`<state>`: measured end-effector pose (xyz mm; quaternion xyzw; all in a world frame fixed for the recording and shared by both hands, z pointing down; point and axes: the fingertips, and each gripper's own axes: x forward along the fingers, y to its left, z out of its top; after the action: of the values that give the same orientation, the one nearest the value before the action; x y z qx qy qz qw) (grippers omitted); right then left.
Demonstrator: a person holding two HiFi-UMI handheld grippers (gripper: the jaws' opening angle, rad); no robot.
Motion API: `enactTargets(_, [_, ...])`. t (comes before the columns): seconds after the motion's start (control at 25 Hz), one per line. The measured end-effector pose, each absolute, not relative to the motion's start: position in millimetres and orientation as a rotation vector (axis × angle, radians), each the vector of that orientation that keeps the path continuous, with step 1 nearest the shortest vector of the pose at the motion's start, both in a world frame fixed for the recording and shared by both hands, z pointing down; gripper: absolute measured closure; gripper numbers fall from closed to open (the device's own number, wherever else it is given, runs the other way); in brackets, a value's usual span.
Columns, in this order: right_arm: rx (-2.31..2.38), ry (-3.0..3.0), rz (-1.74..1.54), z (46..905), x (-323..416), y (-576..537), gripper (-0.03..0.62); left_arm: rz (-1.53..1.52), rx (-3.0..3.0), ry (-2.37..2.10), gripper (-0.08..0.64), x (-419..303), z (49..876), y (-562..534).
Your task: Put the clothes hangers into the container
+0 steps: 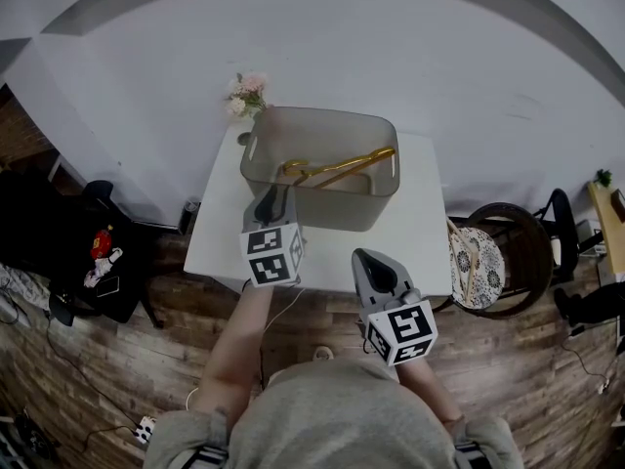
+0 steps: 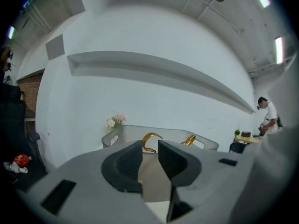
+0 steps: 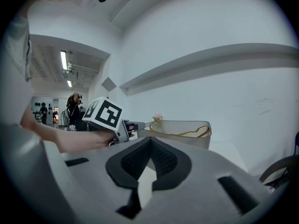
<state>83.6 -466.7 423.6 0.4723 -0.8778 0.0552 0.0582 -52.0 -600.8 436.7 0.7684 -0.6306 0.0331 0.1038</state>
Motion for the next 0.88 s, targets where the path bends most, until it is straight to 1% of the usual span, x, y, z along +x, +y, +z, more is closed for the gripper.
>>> enactTargets(0.28, [1.436, -2.638, 0.177, 424, 76, -436, 0.594, 0.053, 2.272, -1.835, 0.480, -57, 429, -560])
enactTargets(0.64, [1.466, -2.626, 0.173, 421, 61, -374, 0.594, 0.023, 2.264, -1.819, 0.482, -77, 426, -473])
enactTargets(0.88, [1.483, -2.622, 0.169, 421, 46, -329, 0.594, 0.015, 2.275, -1.795, 0.512, -94, 427, -414])
